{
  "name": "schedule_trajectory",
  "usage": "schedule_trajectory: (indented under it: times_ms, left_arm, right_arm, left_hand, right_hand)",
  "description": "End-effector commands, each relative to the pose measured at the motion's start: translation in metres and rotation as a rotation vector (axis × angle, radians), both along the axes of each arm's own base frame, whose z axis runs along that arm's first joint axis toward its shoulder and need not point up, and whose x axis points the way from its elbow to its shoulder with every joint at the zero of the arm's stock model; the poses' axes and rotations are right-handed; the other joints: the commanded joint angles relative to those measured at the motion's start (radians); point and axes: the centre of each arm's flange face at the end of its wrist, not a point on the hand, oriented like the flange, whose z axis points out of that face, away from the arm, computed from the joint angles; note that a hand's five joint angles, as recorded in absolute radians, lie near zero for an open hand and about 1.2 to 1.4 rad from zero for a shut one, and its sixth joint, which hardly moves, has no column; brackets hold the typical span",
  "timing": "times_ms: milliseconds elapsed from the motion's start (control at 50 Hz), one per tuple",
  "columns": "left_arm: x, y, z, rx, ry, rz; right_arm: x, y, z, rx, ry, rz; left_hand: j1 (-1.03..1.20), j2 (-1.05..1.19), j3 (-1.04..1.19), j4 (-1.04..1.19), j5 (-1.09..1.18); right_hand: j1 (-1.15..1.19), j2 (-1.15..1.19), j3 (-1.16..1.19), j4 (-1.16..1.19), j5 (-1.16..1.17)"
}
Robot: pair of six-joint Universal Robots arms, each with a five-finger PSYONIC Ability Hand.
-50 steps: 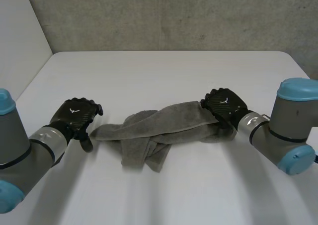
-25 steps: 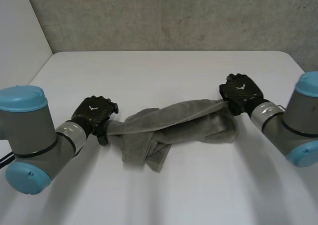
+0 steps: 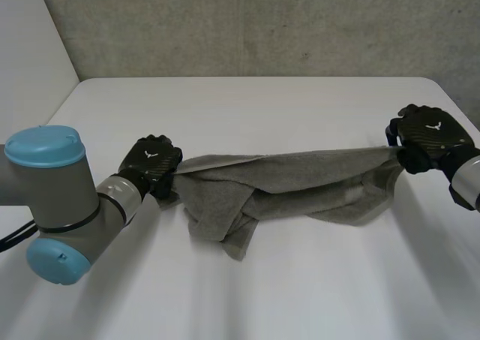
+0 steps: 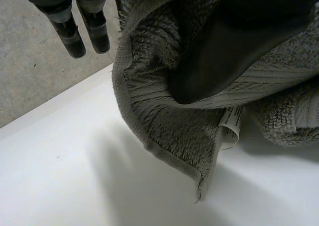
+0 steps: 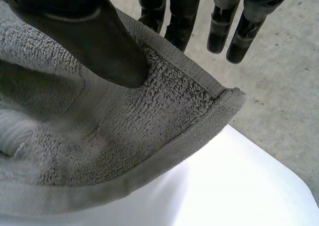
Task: Fold the towel.
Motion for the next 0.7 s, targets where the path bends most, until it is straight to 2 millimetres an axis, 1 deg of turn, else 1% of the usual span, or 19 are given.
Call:
schedule_trajectory:
  times_ms: [20, 40, 80, 120, 140, 180, 240, 320, 360, 420, 460, 500, 520, 560, 580, 600, 620, 680, 700]
  left_arm:
    - [0.006, 0.009, 0.033, -0.030, 0.085, 0.006]
    - [0.006, 0.009, 0.033, -0.031, 0.086, 0.006]
    - [0.007, 0.013, 0.046, -0.047, 0.115, -0.004]
    - [0.009, 0.025, 0.069, -0.064, 0.158, -0.027]
    - [0.009, 0.025, 0.070, -0.064, 0.158, -0.027]
    - [0.012, 0.037, 0.090, -0.066, 0.165, -0.040]
    - [0.018, 0.046, 0.103, -0.047, 0.156, -0.035]
    - [0.023, 0.050, 0.109, -0.028, 0.143, -0.024]
    - [0.025, 0.050, 0.108, -0.018, 0.135, -0.020]
    - [0.029, 0.047, 0.105, -0.014, 0.115, -0.008]
    - [0.032, 0.044, 0.100, 0.000, 0.102, 0.006]
    - [0.036, 0.039, 0.080, 0.052, 0.062, 0.018]
    - [0.036, 0.039, 0.080, 0.053, 0.062, 0.018]
    - [0.037, 0.037, 0.056, 0.113, 0.011, 0.014]
    - [0.037, 0.037, 0.056, 0.113, 0.011, 0.014]
    - [0.037, 0.038, 0.047, 0.137, -0.012, 0.009]
    - [0.037, 0.038, 0.047, 0.137, -0.012, 0.009]
    - [0.038, 0.039, 0.033, 0.175, -0.040, 0.004]
    - [0.039, 0.040, 0.028, 0.192, -0.046, 0.005]
  right_arm:
    - [0.003, 0.025, 0.026, 0.055, -0.039, 0.067]
    - [0.003, 0.025, 0.027, 0.055, -0.039, 0.067]
    - [0.007, 0.038, 0.039, 0.092, -0.047, 0.110]
    - [0.008, 0.043, 0.046, 0.106, -0.051, 0.124]
    - [0.008, 0.043, 0.046, 0.106, -0.051, 0.125]
    - [0.012, 0.052, 0.057, 0.138, -0.064, 0.153]
    - [0.014, 0.057, 0.063, 0.173, -0.073, 0.179]
    - [0.016, 0.057, 0.064, 0.190, -0.080, 0.198]
    - [0.016, 0.057, 0.065, 0.187, -0.078, 0.201]
    - [0.016, 0.050, 0.053, 0.209, -0.074, 0.199]
    - [0.016, 0.036, 0.032, 0.231, -0.069, 0.195]
    - [0.016, 0.031, 0.023, 0.232, -0.066, 0.193]
    - [0.016, 0.031, 0.023, 0.232, -0.066, 0.193]
    - [0.014, 0.024, 0.004, 0.261, -0.063, 0.175]
    - [0.014, 0.024, 0.004, 0.261, -0.063, 0.175]
    - [0.014, 0.022, -0.005, 0.280, -0.061, 0.168]
    - [0.013, 0.020, -0.014, 0.297, -0.060, 0.161]
    - [0.013, 0.018, -0.021, 0.315, -0.061, 0.154]
    - [0.012, 0.018, -0.027, 0.334, -0.061, 0.147]
  left_hand:
    - [0.095, 0.073, -0.052, -0.059, 0.076]
    - [0.095, 0.073, -0.052, -0.059, 0.076]
    - [0.095, 0.073, -0.052, -0.059, 0.076]
    - [0.095, 0.073, -0.052, -0.059, 0.076]
    - [0.095, 0.073, -0.052, -0.059, 0.076]
    - [0.095, 0.073, -0.052, -0.059, 0.076]
    - [0.095, 0.073, -0.052, -0.059, 0.076]
    - [0.095, 0.073, -0.052, -0.059, 0.076]
    - [0.095, 0.073, -0.052, -0.059, 0.076]
    - [0.095, 0.073, -0.052, -0.059, 0.076]
    - [0.095, 0.073, -0.052, -0.059, 0.076]
    - [0.095, 0.073, -0.052, -0.059, 0.076]
    - [0.095, 0.073, -0.052, -0.059, 0.076]
    - [0.095, 0.073, -0.052, -0.059, 0.076]
    - [0.095, 0.073, -0.052, -0.059, 0.076]
    - [0.095, 0.073, -0.052, -0.059, 0.076]
    - [0.095, 0.073, -0.052, -0.059, 0.076]
    - [0.095, 0.073, -0.052, -0.059, 0.076]
    - [0.095, 0.073, -0.052, -0.059, 0.076]
  right_hand:
    - [0.069, 0.073, -0.044, -0.076, 0.061]
    - [0.069, 0.073, -0.044, -0.076, 0.061]
    - [0.069, 0.073, -0.044, -0.076, 0.061]
    - [0.069, 0.073, -0.044, -0.076, 0.061]
    - [0.069, 0.073, -0.044, -0.076, 0.061]
    - [0.069, 0.073, -0.044, -0.076, 0.061]
    - [0.069, 0.073, -0.044, -0.076, 0.061]
    - [0.069, 0.073, -0.044, -0.076, 0.061]
    - [0.069, 0.073, -0.044, -0.076, 0.061]
    - [0.069, 0.073, -0.044, -0.076, 0.061]
    - [0.069, 0.073, -0.044, -0.076, 0.061]
    - [0.069, 0.073, -0.044, -0.076, 0.061]
    - [0.069, 0.073, -0.044, -0.076, 0.061]
    - [0.069, 0.073, -0.044, -0.076, 0.061]
    - [0.069, 0.073, -0.044, -0.076, 0.061]
    - [0.069, 0.073, -0.044, -0.076, 0.061]
    - [0.069, 0.073, -0.044, -0.076, 0.061]
    - [0.069, 0.073, -0.044, -0.076, 0.061]
    - [-0.169, -0.164, -0.044, -0.076, -0.176]
